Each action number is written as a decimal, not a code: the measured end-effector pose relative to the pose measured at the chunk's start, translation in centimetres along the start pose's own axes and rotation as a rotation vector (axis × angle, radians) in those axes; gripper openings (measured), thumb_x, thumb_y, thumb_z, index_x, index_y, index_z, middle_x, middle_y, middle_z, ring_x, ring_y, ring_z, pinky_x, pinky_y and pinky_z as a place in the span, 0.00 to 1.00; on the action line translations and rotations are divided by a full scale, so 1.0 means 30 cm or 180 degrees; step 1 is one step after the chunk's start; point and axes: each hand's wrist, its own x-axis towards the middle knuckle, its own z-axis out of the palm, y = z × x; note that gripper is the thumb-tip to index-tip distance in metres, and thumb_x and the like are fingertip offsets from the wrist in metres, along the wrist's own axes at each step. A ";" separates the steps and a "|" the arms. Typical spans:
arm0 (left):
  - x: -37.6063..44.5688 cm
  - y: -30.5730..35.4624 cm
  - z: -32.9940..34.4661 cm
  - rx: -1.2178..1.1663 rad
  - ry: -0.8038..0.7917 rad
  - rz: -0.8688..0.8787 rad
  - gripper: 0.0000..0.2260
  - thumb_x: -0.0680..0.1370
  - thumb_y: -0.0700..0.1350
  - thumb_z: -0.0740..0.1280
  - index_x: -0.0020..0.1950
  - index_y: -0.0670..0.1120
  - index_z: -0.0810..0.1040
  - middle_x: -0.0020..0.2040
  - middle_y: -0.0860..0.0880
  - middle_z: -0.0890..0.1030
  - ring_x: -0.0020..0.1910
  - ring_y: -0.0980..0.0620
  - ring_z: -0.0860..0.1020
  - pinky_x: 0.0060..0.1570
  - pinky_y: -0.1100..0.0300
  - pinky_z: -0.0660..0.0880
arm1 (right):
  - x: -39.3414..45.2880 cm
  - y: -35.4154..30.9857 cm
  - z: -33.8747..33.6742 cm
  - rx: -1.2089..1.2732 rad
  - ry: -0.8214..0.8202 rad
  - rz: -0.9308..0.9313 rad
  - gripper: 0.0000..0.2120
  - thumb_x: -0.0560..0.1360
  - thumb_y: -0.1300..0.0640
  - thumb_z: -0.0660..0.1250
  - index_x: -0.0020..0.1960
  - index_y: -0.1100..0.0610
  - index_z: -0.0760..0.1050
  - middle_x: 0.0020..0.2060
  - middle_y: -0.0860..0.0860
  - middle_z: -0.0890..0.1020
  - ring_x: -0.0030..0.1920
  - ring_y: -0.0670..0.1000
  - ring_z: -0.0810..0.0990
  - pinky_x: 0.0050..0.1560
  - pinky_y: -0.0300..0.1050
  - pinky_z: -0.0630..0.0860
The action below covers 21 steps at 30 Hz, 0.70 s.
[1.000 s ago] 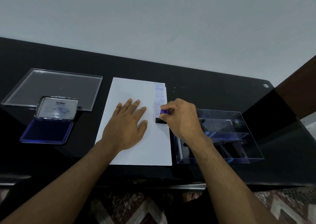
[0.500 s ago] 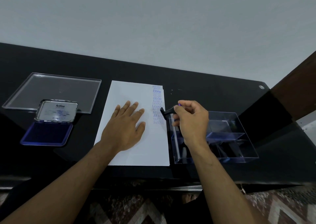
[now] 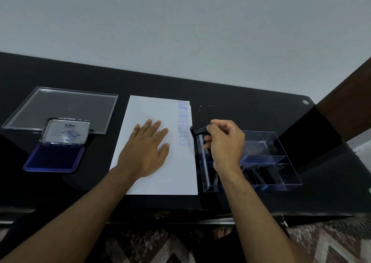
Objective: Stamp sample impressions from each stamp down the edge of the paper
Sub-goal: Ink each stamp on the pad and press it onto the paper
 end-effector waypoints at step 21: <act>-0.020 -0.023 -0.055 -0.0355 0.0099 -0.0069 0.29 0.80 0.61 0.52 0.80 0.52 0.64 0.81 0.50 0.58 0.82 0.50 0.50 0.78 0.50 0.44 | -0.028 -0.007 0.071 -0.0119 -0.0232 -0.0218 0.07 0.72 0.63 0.71 0.44 0.51 0.81 0.37 0.51 0.84 0.37 0.54 0.84 0.34 0.50 0.82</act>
